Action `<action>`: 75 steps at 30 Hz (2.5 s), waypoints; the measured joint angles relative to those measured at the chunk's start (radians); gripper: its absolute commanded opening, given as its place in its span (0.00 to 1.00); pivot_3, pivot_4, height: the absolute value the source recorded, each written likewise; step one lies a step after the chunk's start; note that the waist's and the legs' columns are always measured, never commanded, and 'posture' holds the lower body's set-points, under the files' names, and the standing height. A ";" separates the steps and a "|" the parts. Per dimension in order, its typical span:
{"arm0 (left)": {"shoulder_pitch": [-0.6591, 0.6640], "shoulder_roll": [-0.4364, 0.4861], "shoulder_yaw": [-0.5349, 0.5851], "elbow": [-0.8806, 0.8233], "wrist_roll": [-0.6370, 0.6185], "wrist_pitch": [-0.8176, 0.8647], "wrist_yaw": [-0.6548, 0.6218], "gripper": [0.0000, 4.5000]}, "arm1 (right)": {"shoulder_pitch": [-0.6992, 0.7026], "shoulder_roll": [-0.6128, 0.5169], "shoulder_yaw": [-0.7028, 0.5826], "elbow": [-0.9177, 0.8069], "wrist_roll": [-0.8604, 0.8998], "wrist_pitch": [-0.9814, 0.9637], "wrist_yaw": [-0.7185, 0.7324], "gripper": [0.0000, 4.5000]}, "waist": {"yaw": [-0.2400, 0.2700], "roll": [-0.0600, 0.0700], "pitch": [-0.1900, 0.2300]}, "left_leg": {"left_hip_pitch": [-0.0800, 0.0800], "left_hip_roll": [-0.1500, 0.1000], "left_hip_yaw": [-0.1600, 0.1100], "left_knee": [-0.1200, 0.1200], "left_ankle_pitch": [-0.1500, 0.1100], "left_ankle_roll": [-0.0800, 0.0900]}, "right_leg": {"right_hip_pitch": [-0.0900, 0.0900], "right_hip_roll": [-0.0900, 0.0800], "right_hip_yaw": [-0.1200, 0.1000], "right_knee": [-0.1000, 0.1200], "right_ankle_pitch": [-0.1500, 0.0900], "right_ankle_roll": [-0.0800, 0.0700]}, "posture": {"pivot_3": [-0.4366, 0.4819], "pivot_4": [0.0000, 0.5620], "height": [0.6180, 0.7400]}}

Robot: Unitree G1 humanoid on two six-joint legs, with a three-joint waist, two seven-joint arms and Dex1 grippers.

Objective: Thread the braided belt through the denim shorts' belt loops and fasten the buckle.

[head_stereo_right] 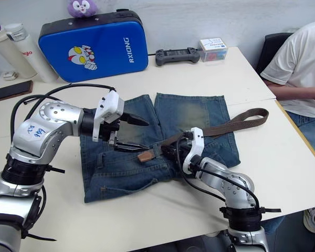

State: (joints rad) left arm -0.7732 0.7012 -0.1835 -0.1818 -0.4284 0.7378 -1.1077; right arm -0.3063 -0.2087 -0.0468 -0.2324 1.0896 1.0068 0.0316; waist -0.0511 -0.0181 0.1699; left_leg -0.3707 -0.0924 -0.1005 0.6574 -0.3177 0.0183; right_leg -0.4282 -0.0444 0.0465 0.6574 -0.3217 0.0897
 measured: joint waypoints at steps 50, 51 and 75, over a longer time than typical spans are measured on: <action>-0.002 -0.001 -0.022 0.041 0.028 -0.042 -0.032 1.00 | 0.049 -0.198 -0.100 -0.050 0.674 -0.042 -0.403 0.72 | 0.025 0.003 0.002 | -0.004 -0.001 0.001 0.005 -0.001 0.002 | 0.000 0.000 0.002 -0.001 0.000 -0.001 | 0.48 0.27 1.00; -0.002 0.007 -0.022 0.041 0.029 -0.044 -0.041 1.00 | 0.049 -0.258 -0.091 -0.074 0.674 -0.016 -0.376 0.83 | 0.025 0.003 0.002 | -0.004 -0.001 0.001 0.005 -0.001 0.002 | -0.001 0.000 0.002 -0.002 0.000 -0.001 | 0.48 0.27 1.00; 0.246 0.088 -0.018 0.013 0.196 -0.405 -0.052 1.00 | -0.060 -0.764 0.261 -0.157 -0.367 -0.060 0.513 0.00 | 0.077 0.004 0.005 | -0.006 -0.002 0.002 0.009 -0.002 0.003 | 0.000 -0.001 0.001 -0.006 0.000 -0.002 | 0.48 0.27 1.00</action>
State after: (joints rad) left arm -0.5268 0.7893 -0.2014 -0.1687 -0.2324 0.3326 -1.1596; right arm -0.3666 -0.9732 0.2144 -0.3890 0.7224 0.9465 0.5441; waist 0.0264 -0.0136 0.1750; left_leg -0.3763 -0.0941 -0.0988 0.6661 -0.3193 0.0212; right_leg -0.4283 -0.0457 0.0477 0.6514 -0.3217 0.0879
